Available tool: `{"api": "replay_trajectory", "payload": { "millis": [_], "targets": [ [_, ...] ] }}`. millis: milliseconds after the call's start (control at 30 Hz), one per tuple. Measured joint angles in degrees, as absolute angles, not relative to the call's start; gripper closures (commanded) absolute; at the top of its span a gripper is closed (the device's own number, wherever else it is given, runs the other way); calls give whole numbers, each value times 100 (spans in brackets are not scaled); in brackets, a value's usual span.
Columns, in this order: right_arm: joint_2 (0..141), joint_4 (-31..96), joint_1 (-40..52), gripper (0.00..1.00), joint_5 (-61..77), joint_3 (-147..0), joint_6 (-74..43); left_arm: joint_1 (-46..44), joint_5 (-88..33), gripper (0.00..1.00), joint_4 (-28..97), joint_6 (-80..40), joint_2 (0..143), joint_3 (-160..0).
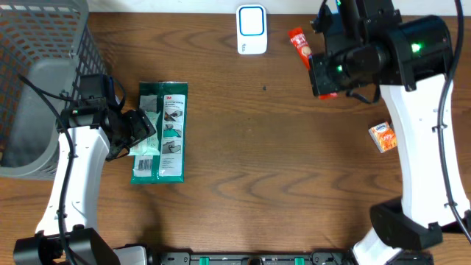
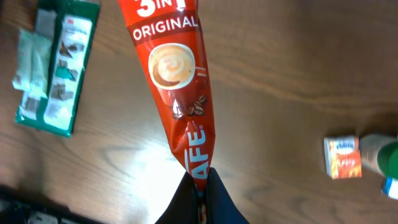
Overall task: Scan the item barcode
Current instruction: 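Carry the sachet right and set it down beside the jar, then open the right gripper and move it back left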
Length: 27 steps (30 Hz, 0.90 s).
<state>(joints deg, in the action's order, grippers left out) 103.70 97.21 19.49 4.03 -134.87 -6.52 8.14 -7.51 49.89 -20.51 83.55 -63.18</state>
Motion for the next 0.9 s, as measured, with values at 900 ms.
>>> {"api": "replay_trajectory", "payload": {
  "millis": [900],
  "targets": [
    [10123,4873,1243,99,-2657,-6309,-2287,814,-749,15,4991,-2051,8359,-6320]
  ]
}}
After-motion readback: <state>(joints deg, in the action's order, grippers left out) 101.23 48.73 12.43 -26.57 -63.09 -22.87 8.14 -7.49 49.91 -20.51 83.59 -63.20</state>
